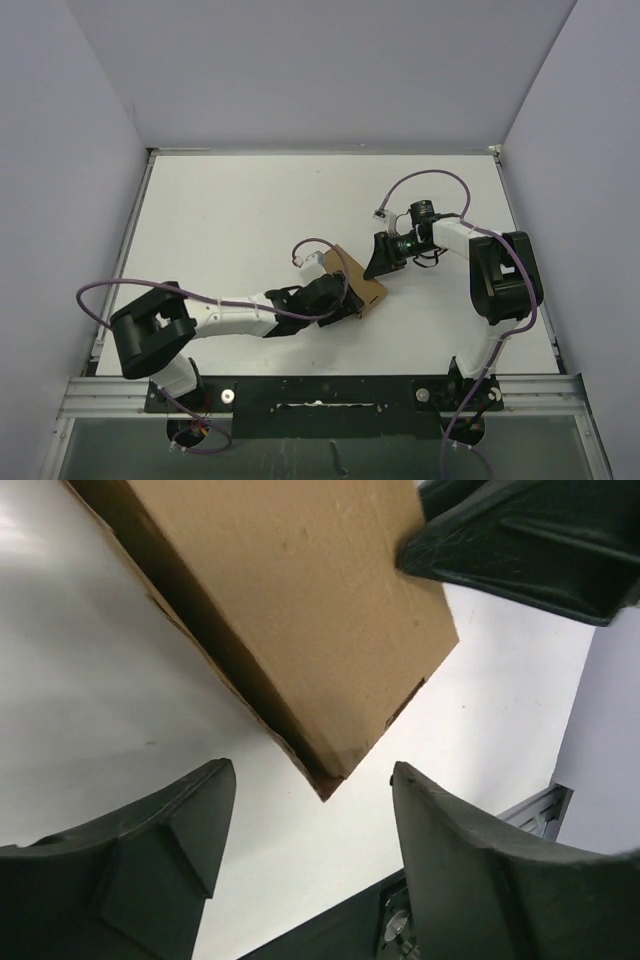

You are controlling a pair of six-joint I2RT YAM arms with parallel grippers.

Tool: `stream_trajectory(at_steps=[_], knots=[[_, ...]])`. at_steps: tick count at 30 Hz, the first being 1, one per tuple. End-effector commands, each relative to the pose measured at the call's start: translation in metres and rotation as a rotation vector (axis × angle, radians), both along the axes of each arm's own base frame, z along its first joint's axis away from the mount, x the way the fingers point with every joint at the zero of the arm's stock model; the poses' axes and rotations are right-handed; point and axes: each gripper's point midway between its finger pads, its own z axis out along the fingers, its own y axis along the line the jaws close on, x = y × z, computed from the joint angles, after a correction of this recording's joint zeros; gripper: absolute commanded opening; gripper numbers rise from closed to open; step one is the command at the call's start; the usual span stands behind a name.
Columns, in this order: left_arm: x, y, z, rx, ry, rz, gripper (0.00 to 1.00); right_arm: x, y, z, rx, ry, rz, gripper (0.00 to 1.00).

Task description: Fold the paper box

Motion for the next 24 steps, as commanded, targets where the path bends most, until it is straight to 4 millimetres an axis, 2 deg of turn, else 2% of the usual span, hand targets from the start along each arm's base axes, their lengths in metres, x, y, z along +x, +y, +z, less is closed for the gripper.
stream_trajectory(at_steps=[1,2,4,7,11,14,21,23,24], knots=[[0.022,0.02,0.063,-0.069,-0.258,-0.108,0.67,0.006,0.003,0.004,0.002,-0.029,0.013,0.33],[0.027,0.027,0.069,-0.089,-0.286,-0.129,0.72,0.006,0.003,0.004,0.003,-0.027,0.013,0.33],[0.044,0.045,0.076,-0.118,-0.315,-0.146,0.73,0.006,0.003,0.004,0.003,-0.027,0.014,0.33],[0.066,0.077,0.067,-0.086,-0.25,-0.092,0.73,0.006,0.003,0.003,0.001,-0.026,0.014,0.33],[0.086,0.098,0.056,-0.051,-0.204,-0.028,0.73,0.006,0.002,0.002,-0.001,-0.026,0.015,0.33],[0.095,0.098,0.048,-0.039,-0.178,-0.015,0.73,0.006,0.002,0.002,-0.001,-0.024,0.014,0.33],[0.113,0.081,0.037,-0.057,-0.149,-0.009,0.69,0.006,0.003,0.0,-0.001,-0.019,0.017,0.32],[0.116,0.08,0.024,-0.043,-0.124,-0.004,0.67,0.006,0.003,0.0,0.001,-0.019,0.018,0.32],[0.121,0.075,0.028,-0.059,-0.131,-0.005,0.65,0.006,0.003,0.0,0.001,-0.02,0.018,0.32]])
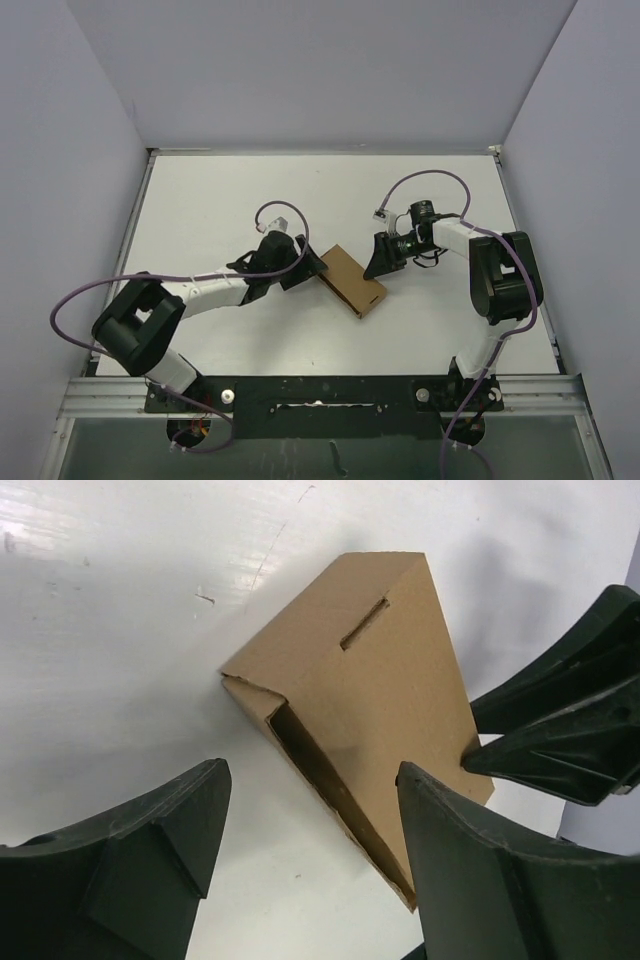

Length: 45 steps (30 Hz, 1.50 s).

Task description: Fold the paper box

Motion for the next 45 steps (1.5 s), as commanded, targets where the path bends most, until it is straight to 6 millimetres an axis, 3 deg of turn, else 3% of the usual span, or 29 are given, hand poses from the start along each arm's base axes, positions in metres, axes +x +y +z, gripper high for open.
stream_trajectory(at_steps=[1,5,14,15,19,23,25,29,32,36,41,45], knots=[[0.027,-0.023,0.018,-0.073,-0.046,-0.007,0.61,0.006,0.003,0.0,-0.001,-0.017,0.015,0.32],[0.032,-0.027,0.01,-0.077,-0.028,-0.012,0.46,0.005,0.003,0.001,-0.001,-0.019,0.02,0.31],[0.029,-0.03,-0.003,-0.067,-0.015,-0.057,0.01,0.003,0.006,0.0,-0.002,-0.015,0.038,0.28],[0.029,-0.03,-0.002,-0.07,-0.021,-0.06,0.0,0.002,0.006,0.0,-0.001,-0.016,0.039,0.28],[0.029,-0.034,0.011,-0.099,-0.049,-0.097,0.01,0.003,0.006,0.003,0.007,-0.018,0.035,0.29],[0.023,-0.034,0.039,-0.13,-0.123,-0.141,0.32,0.007,0.005,0.013,0.041,-0.03,0.018,0.34],[0.017,-0.032,0.058,-0.144,-0.174,-0.161,0.41,0.008,0.004,0.017,0.055,-0.04,0.013,0.37],[-0.009,-0.025,0.078,-0.141,-0.227,-0.201,0.43,0.01,0.003,0.022,0.066,-0.055,0.014,0.39],[-0.038,-0.027,0.083,-0.108,-0.231,-0.252,0.34,0.01,0.003,0.021,0.064,-0.053,0.013,0.39],[-0.084,-0.035,0.052,-0.038,-0.141,-0.341,0.0,0.009,0.002,0.017,0.053,-0.044,0.013,0.37],[-0.123,-0.043,0.013,0.036,-0.037,-0.346,0.0,0.009,0.0,0.013,0.034,-0.041,0.008,0.34],[-0.129,-0.054,-0.011,0.107,0.03,-0.239,0.0,0.009,0.0,0.008,0.016,-0.036,0.005,0.31]])
